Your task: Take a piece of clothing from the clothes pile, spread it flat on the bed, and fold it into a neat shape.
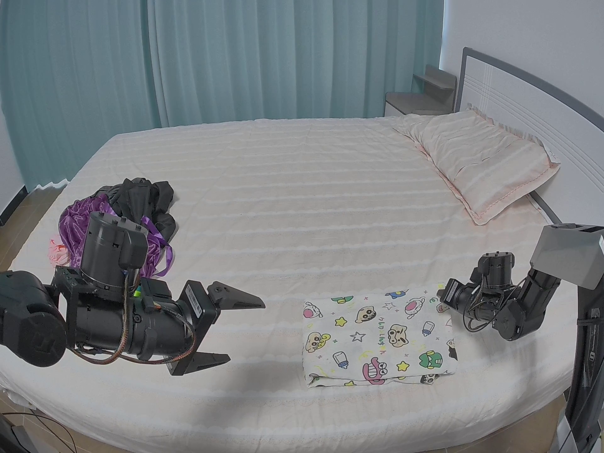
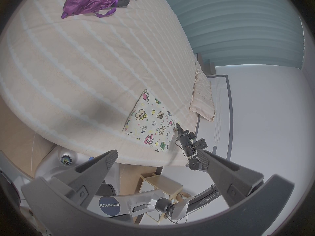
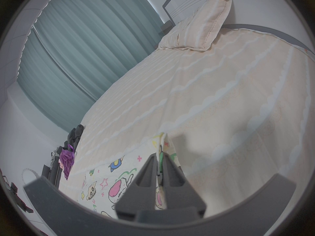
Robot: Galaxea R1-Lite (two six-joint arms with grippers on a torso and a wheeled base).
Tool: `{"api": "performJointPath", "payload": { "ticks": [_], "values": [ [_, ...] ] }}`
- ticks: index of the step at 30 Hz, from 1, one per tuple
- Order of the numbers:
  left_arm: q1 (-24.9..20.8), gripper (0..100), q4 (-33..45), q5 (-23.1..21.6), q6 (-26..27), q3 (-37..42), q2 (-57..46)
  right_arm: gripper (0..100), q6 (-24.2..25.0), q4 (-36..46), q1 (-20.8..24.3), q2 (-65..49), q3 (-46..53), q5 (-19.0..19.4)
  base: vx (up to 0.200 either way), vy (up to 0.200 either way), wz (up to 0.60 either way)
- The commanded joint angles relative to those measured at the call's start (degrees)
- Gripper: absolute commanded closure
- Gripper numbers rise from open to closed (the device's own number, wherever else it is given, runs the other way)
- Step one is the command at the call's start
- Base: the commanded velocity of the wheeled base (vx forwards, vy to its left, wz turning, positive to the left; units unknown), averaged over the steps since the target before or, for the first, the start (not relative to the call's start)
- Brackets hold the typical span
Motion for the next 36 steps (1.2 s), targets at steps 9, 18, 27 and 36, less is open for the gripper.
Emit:
{"api": "performJointPath", "payload": {
  "ticks": [9, 18, 27, 36],
  "values": [
    [-0.34, 0, -1.51, 0.34, 1.78, -0.93, 6.16, 0, 0.51, -0.77, -2.3, -9.97, 11.94, 1.36, 0.0, 0.0, 0.0],
    [-3.68, 0, -17.95, 5.35, 12.07, -1.37, 23.83, 0, -0.02, -8.42, -1.25, -8.65, 25.57, 5.58, 0.0, 0.0, 0.0],
    [-5.18, 0, -25.24, 14.49, 23.93, -9.19, 40.53, 0, -0.46, -23.1, -0.28, 0.49, 28.03, 7.25, 0.0, 0.0, 0.0],
    [-7.11, 0, -25.42, 16.51, 25.51, -16.92, 46.68, 0, 0.07, -23.62, -0.02, 2.16, 25.04, 11.12, 0.0, 0.0, 0.0]
  ]
}}
